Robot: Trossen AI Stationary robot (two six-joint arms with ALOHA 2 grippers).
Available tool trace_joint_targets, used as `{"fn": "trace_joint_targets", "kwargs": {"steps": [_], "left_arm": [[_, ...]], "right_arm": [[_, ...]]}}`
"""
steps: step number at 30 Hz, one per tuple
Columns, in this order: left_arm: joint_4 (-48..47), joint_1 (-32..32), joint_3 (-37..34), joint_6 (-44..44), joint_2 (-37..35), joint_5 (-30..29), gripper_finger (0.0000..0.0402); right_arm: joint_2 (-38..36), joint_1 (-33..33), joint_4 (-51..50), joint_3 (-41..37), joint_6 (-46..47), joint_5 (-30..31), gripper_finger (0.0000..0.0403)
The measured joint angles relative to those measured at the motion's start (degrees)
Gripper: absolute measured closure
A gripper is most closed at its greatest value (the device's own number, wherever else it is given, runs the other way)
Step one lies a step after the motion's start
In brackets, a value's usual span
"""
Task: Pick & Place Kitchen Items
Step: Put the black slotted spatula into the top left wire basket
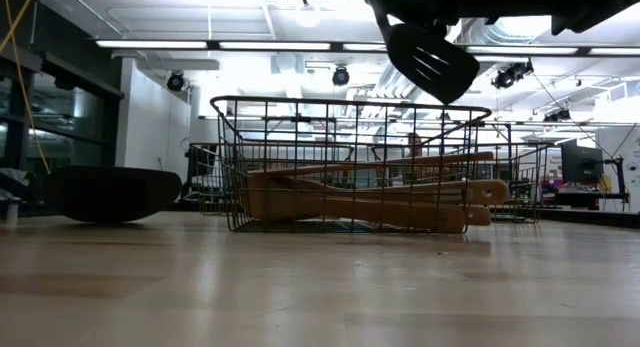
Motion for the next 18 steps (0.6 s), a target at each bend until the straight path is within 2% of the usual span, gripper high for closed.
{"fn": "trace_joint_targets", "kwargs": {"steps": [8,18], "left_arm": [[0.1,0.0,0.0,0.0,0.0,-0.1,0.0158],[0.1,0.0,0.0,0.4,0.0,-1.1,0.0158]], "right_arm": [[2.9,-1.6,5.0,0.0,0.8,-1.9,0.0337],[3.0,-3.7,6.6,0.0,2.2,-4.3,0.0337]]}}
